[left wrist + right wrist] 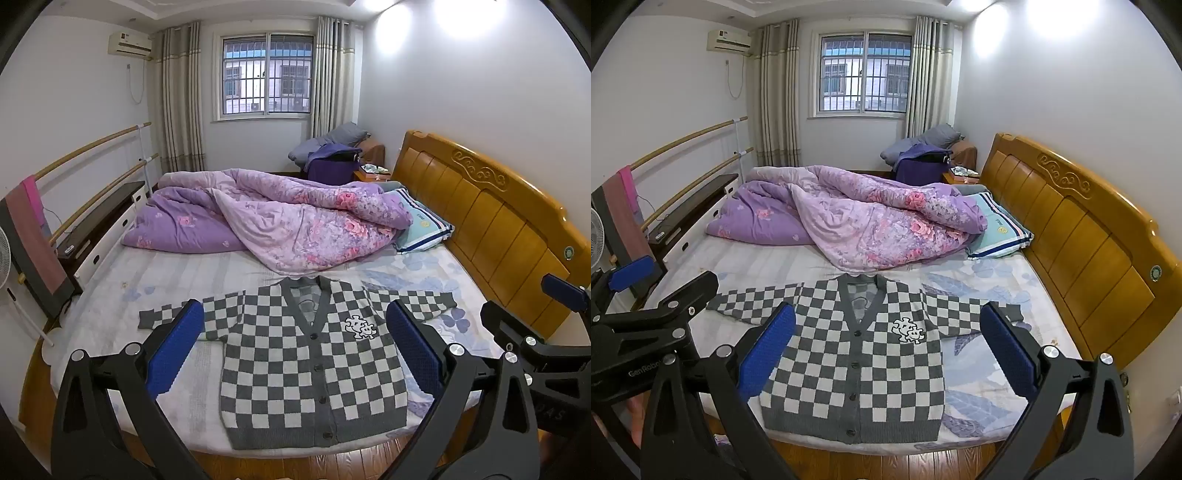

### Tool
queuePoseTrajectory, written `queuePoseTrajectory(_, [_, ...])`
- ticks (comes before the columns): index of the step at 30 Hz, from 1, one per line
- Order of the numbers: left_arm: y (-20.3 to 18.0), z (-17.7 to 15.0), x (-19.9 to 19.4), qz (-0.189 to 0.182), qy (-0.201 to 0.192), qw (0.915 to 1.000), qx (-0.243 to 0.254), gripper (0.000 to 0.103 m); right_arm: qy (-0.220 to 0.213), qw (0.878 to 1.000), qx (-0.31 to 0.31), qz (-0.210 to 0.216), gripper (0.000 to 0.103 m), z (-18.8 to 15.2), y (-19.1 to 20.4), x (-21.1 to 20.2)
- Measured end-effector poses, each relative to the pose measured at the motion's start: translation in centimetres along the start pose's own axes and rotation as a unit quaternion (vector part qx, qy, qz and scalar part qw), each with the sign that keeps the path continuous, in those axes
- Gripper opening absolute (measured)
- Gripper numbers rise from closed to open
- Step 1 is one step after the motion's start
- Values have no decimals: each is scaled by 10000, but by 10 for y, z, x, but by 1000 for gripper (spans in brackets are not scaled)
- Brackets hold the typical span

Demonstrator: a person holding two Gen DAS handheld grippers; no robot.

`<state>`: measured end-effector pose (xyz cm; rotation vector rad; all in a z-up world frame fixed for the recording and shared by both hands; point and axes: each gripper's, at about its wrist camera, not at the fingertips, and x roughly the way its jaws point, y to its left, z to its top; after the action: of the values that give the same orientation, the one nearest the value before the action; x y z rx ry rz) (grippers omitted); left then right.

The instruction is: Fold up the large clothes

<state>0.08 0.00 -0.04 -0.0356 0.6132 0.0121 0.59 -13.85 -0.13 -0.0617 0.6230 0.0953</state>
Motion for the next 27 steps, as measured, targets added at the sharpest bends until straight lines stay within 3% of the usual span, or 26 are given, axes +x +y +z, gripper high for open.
queuePoseTrajectory(27, [-1,0,-2,29,8,10000,37,98,37,10000,6,-18,96,-5,-5,8])
